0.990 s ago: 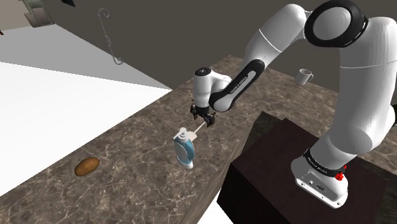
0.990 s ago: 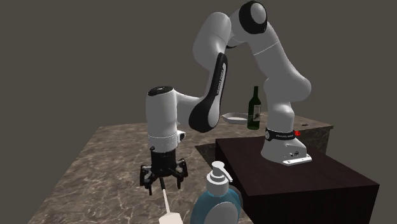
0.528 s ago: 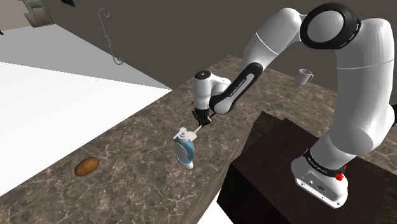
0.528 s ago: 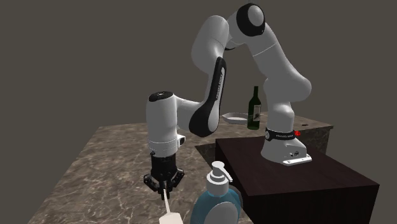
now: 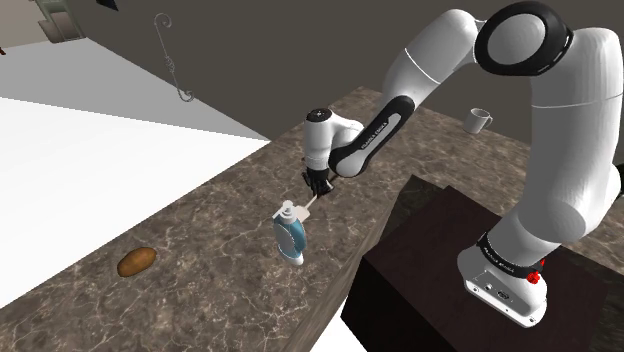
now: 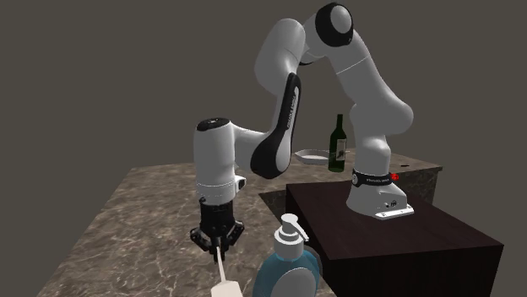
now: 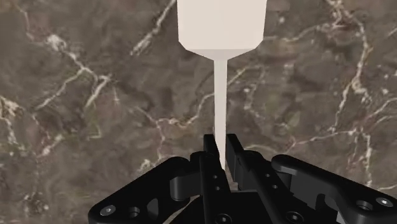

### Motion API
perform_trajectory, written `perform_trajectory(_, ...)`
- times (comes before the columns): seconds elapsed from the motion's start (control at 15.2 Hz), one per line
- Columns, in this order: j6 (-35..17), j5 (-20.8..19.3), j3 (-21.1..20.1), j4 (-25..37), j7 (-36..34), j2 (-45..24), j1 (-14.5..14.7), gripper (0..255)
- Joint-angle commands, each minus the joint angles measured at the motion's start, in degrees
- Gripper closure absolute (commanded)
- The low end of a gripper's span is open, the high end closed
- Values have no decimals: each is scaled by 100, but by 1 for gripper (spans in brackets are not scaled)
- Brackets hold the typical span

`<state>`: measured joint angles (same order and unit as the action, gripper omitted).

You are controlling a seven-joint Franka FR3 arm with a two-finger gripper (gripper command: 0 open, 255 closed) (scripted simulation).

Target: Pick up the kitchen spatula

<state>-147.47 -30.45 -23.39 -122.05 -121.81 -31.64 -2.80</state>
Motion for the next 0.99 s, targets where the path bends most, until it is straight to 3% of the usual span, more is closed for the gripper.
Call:
perform_trajectory(0.0,87,89,-78,-31,58,122,-51,255)
perform_trajectory(0.92,700,748,-560,-150,540,932,-410,255)
